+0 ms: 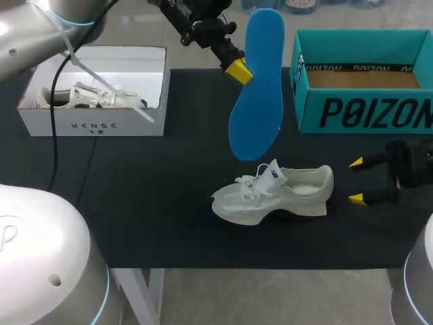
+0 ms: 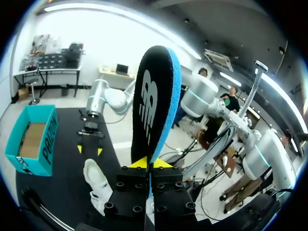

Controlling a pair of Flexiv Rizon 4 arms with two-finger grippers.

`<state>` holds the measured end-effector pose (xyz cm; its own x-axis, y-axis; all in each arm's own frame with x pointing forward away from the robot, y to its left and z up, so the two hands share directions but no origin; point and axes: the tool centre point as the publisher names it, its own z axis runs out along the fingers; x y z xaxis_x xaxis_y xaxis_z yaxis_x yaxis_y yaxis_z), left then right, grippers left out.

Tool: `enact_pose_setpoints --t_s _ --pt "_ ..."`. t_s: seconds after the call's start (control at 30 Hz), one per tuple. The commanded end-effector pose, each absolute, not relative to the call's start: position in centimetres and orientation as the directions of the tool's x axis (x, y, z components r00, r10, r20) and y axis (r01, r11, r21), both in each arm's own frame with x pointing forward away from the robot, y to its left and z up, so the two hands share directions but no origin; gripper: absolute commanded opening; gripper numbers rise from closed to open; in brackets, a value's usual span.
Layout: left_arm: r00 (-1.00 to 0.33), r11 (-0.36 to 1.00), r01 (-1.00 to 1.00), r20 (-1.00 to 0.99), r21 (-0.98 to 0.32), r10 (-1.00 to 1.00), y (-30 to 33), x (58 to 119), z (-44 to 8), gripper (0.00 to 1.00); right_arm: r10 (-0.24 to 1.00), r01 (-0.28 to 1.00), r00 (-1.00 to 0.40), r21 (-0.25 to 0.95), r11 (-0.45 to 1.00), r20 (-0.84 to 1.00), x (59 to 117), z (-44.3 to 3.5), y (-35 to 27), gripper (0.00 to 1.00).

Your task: Take the shoe out of the shoebox, open the shoe tongue, remove and reinsert the insole, then place the shoe into the shoebox

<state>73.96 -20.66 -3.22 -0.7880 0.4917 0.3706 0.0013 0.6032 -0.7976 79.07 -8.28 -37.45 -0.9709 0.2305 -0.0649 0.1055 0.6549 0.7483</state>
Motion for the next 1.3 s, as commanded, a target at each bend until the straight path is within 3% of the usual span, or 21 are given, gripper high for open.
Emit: enact_pose_setpoints --t_s 0.03,0.17,0.47,1.0,1.3 --pt "-0.789 0.603 0.001 0.370 -0.797 0.491 -20.7 73.9 -3.3 0.00 0.260 0.164 -0.960 0.548 0.820 -0.103 77.7 -35.2 -7.4 1.00" --pt "-0.789 0.603 0.001 0.370 -0.797 0.491 -20.7 73.9 -3.3 0.00 0.287 0.195 -0.945 0.434 0.879 -0.156 77.5 -34.3 -7.0 1.00" --pt "-0.789 0.603 0.001 0.370 -0.797 0.491 -20.7 73.9 -3.3 0.00 0.288 0.204 -0.929 0.328 0.922 -0.233 77.7 -32.4 -6.8 1.00" --pt "-0.789 0.603 0.001 0.370 -0.797 0.491 -20.7 73.9 -3.3 0.00 0.168 0.115 -0.972 0.286 0.951 -0.167 80.2 -30.5 -6.1 1.00" --pt "-0.789 0.603 0.001 0.370 -0.797 0.491 -20.7 73.9 -3.3 0.00 0.127 0.084 -0.981 0.267 0.960 -0.147 78.7 -29.9 -5.5 1.00"
